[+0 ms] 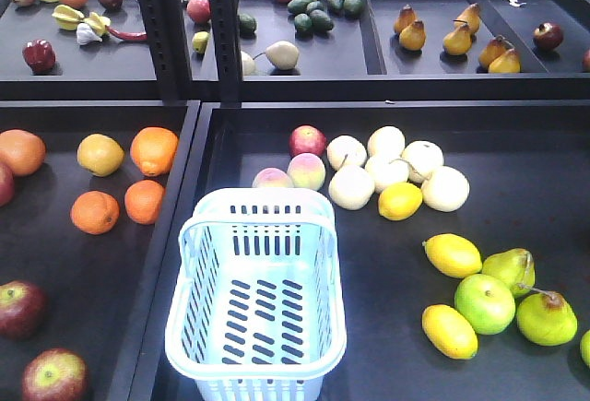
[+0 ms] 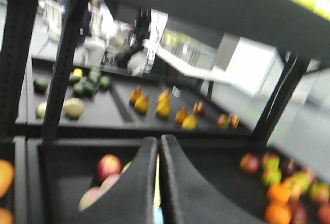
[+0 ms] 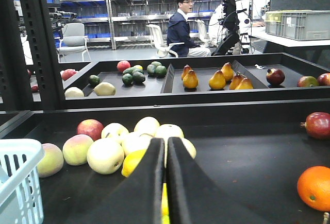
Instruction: Pick three apples into basket with both arms
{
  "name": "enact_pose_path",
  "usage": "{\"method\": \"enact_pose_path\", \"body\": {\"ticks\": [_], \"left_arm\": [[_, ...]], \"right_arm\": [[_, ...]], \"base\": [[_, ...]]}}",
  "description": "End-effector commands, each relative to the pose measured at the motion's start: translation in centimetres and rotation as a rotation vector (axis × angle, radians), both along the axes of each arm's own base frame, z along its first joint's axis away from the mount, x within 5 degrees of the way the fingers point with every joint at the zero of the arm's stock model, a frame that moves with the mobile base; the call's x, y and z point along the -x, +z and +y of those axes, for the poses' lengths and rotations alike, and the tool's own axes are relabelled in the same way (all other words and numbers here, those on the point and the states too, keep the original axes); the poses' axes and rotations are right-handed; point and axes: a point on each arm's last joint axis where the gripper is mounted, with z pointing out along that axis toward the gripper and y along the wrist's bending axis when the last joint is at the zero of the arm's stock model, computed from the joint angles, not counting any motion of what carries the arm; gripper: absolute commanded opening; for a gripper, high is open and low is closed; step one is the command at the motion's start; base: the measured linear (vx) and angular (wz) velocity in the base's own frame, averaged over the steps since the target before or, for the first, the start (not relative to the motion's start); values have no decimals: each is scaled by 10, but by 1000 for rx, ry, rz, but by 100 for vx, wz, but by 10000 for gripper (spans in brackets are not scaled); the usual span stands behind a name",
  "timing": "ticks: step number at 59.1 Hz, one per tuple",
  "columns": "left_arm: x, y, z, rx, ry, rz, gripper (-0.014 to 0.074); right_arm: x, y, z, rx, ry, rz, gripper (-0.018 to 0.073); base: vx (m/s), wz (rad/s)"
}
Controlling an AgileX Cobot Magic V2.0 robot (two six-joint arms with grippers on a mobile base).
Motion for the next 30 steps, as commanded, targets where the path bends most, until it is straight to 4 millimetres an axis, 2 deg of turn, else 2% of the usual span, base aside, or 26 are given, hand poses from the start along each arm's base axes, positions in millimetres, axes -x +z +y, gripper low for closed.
{"method": "enact_pose_path", "body": {"ticks": [1, 10, 30], "left_arm": [[-12, 15, -8, -97, -29, -10, -6], [-33, 19, -19, -251, -84, 69, -6], [-77, 17, -49, -370, -235, 111, -6]], "right_arm": [[1, 4, 2, 18, 14, -74, -5], [1, 4, 2, 18, 15, -75, -5], [1, 4, 2, 18, 15, -75, -5]], "base": [[0, 0], [0, 0], [0, 0]]}}
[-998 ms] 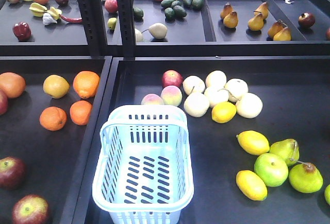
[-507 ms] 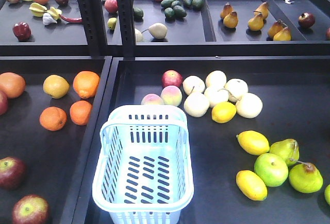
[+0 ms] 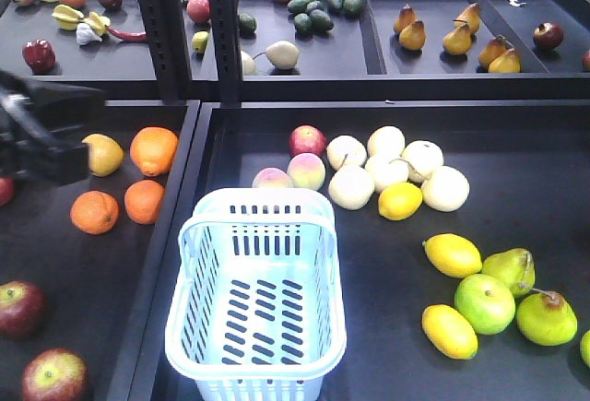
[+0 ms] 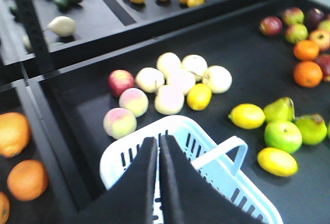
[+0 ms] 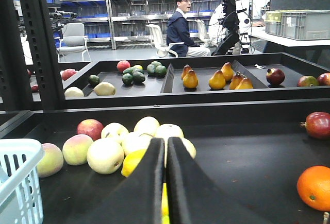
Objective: Pick three apples into basket with both arms
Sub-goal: 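Reach the left gripper over the basket toward its handle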
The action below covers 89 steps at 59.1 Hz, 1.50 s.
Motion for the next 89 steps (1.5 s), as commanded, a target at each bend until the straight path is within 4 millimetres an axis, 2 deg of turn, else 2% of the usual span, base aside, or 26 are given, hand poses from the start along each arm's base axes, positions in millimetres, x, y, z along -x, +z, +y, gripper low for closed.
{"method": "enact_pose_path", "body": {"ticks": [1, 12, 20, 26, 36, 45, 55, 64, 89], "left_arm": [[-9, 18, -9, 38, -44, -88, -6], [-30, 16, -25, 4, -145, -55, 11], [-45, 14, -37, 13, -197, -13, 69], [-57, 13, -45, 26, -237, 11, 157], [-78, 5, -59, 29, -296, 36, 370], [-96, -17, -67, -57, -349, 67, 494], [-113, -54, -76, -185, -459, 146, 507], [-125, -72, -80, -220, -474, 155, 507], [-132, -81, -81, -255, -478, 150, 503]], "right_arm": [[1, 4, 2, 18, 15, -75, -5], [1, 4, 2, 18, 15, -75, -5], [1, 4, 2, 18, 15, -75, -5], [1, 4, 2, 18, 15, -75, -5], [1, 4, 2, 18, 14, -73, -5], [1, 4, 2, 18, 14, -74, -5], [1, 4, 2, 18, 14, -74, -5], [1, 4, 2, 18, 14, -74, -5], [1, 4, 2, 18, 14, -74, -5]], "base": [[0, 0], [0, 0], [0, 0], [0, 0], [0, 0], [0, 0], [0, 0], [0, 0], [0, 0]]}}
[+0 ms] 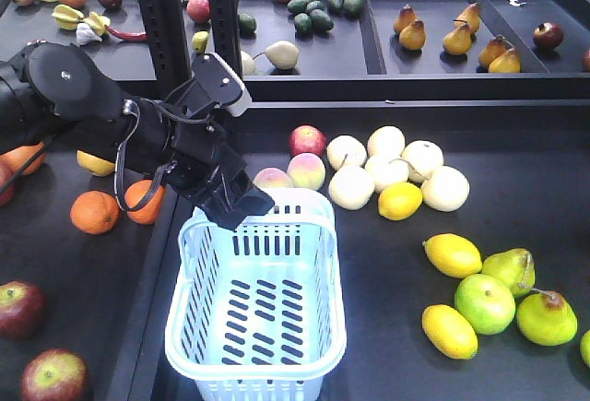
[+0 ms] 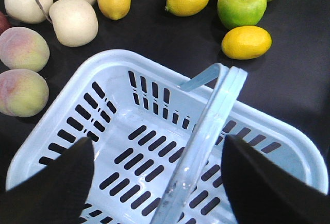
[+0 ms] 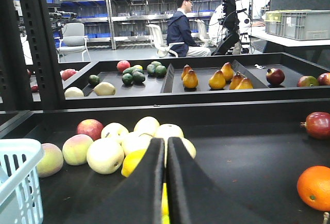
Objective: Pick three apples into basket with both arms
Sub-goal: 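Reach the left gripper over the basket toward its handle, then close the left gripper around the basket handle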
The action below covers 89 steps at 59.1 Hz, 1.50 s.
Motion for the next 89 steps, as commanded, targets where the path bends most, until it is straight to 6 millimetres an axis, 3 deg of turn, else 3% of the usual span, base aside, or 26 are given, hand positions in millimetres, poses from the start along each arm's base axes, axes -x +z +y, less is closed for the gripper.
{"method": "enact_pose_path", "body": {"ticks": [1, 69, 89], "left_arm": [[3, 26, -2, 59, 17, -86, 503], [9, 22, -13, 28, -40, -99, 503], [-6, -12, -21, -2, -41, -6, 503]], "right_arm": [[1, 4, 2, 18, 14, -74, -5], [1, 4, 2, 18, 14, -74, -5], [1, 4, 2, 18, 14, -74, -5]], "base": [[0, 0], [0, 0], [0, 0]]}}
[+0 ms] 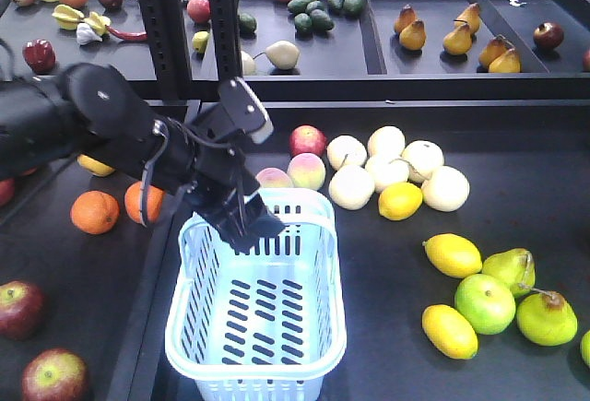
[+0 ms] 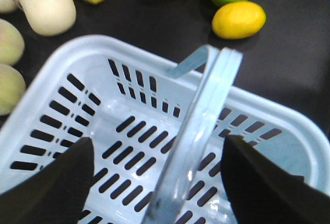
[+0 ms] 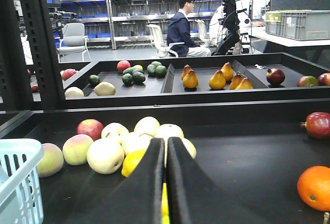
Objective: Pick three apples into basket with both arms
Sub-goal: 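Close the left gripper around the basket handle, then lift the basket by its handle with the left gripper toward the robot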
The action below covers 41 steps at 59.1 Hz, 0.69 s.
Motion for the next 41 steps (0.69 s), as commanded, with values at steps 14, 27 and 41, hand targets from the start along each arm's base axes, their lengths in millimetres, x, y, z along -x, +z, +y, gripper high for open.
{"method": "enact_pose_path", "body": {"ticks": [14, 27, 41], "left_arm": [[-6, 6, -6, 47, 24, -19, 442], [-3, 12, -5, 61, 27, -20, 152], [13, 44, -4, 164, 30, -38, -8]], "right_arm": [[1, 4, 2, 18, 14, -74, -5], [1, 4, 2, 18, 14, -74, -5], [1, 4, 2, 18, 14, -74, -5]], "base": [[0, 0], [0, 0], [0, 0]]}}
